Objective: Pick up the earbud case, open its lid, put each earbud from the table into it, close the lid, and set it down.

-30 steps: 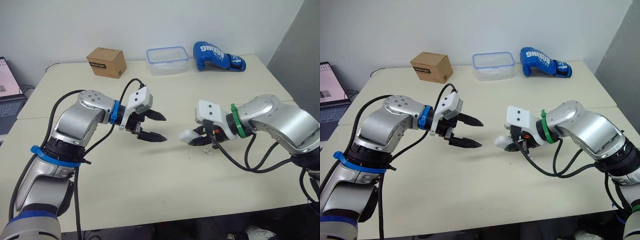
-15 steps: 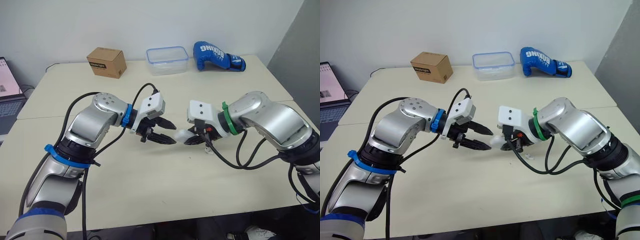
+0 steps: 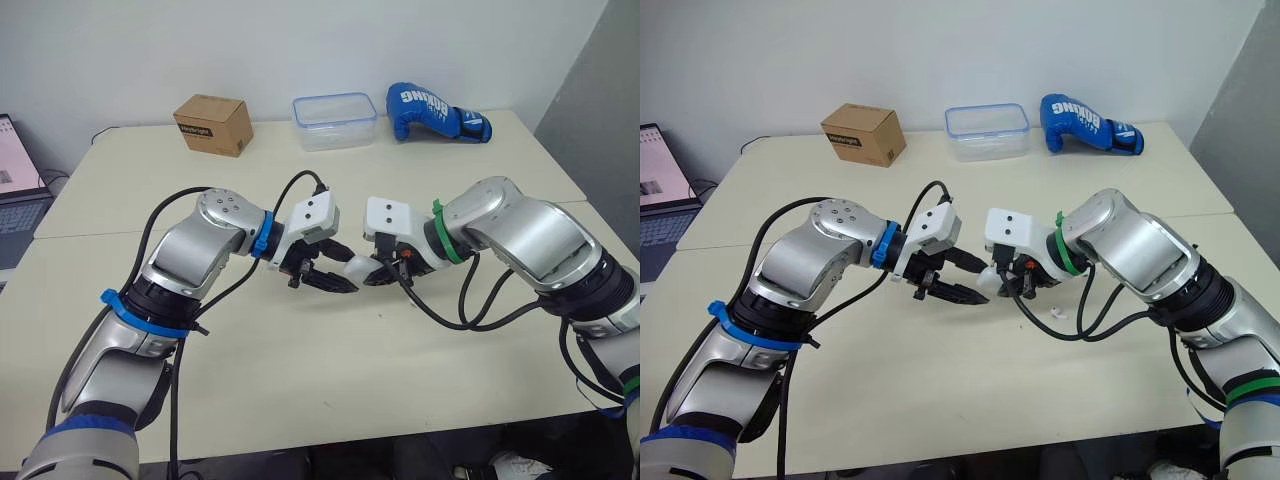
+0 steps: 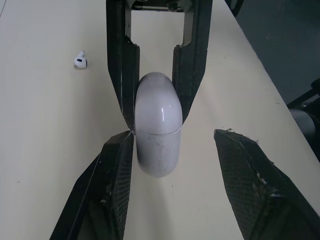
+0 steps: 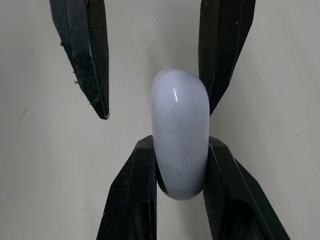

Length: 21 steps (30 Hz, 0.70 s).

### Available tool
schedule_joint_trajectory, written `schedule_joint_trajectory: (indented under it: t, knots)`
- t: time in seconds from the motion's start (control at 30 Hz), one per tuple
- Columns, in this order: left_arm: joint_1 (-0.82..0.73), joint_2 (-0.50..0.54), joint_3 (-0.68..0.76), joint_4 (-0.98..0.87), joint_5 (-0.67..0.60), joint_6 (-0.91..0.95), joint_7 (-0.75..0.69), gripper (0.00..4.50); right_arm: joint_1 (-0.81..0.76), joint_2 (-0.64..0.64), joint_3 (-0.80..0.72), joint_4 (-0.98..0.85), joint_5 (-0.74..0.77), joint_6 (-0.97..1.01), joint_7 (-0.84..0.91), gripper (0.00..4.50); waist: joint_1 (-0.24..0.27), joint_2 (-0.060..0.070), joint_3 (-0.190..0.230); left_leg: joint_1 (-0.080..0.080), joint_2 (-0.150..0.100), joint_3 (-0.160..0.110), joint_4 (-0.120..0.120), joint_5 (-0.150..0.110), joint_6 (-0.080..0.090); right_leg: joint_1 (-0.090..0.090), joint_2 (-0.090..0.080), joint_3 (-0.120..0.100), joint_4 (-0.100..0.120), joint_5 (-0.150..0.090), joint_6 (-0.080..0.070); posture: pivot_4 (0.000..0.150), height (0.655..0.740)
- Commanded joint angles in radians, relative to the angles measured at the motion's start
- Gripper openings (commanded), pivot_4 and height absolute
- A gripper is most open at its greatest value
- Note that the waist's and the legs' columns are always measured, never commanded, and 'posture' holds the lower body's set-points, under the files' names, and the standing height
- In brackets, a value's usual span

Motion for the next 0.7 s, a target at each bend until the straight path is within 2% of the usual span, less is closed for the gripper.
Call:
schedule_joint_trajectory:
  t: [0.03,0.17,0.27,0.4,0.43,0.7]
  knots:
    - [-0.015,-0.01,0.005,-0.005,0.012,-0.022,0.007,2.62,-0.035,0.008,-0.023,-0.023,-0.007,0.014,0.001,0.82,0.0,0.0,0.0,0.0,0.0,0.0,0.0,0.0,0.0,0.0,0.0,0.0,0.0,0.0,0.0,0.15,0.7307]
    - [-0.013,-0.014,0.003,-0.002,0.022,-0.028,0.003,2.62,-0.042,0.012,-0.024,-0.022,-0.008,0.024,-0.001,0.82,0.0,0.0,0.0,0.0,0.0,0.0,0.0,0.0,0.0,0.0,0.0,0.0,0.0,0.0,0.0,0.15,0.7307]
    - [-0.016,-0.023,0.007,0.005,0.024,-0.034,0.003,2.08,-0.044,0.013,-0.026,-0.024,-0.007,0.03,-0.002,0.82,0.0,0.0,0.0,0.0,0.0,0.0,0.0,0.0,0.0,0.0,0.0,0.0,0.0,0.0,0.0,0.15,0.7307]
    - [-0.021,-0.032,0.01,0.014,0.027,-0.038,0.003,0.91,-0.042,0.009,-0.026,-0.027,-0.009,0.035,-0.003,0.82,0.0,0.0,0.0,0.0,0.0,0.0,0.0,0.0,0.0,0.0,0.0,0.0,0.0,0.0,0.0,0.15,0.7307]
    - [-0.021,-0.032,0.011,0.015,0.028,-0.04,0.001,0.74,-0.041,0.008,-0.025,-0.028,-0.01,0.035,-0.003,0.82,0.0,0.0,0.0,0.0,0.0,0.0,0.0,0.0,0.0,0.0,0.0,0.0,0.0,0.0,0.0,0.15,0.7307]
    - [-0.017,-0.04,0.013,0.013,0.04,-0.046,0.015,0.75,-0.045,0.016,-0.031,-0.028,-0.005,0.045,-0.006,0.82,0.0,0.0,0.0,0.0,0.0,0.0,0.0,0.0,0.0,0.0,0.0,0.0,0.0,0.0,0.0,0.15,0.7307]
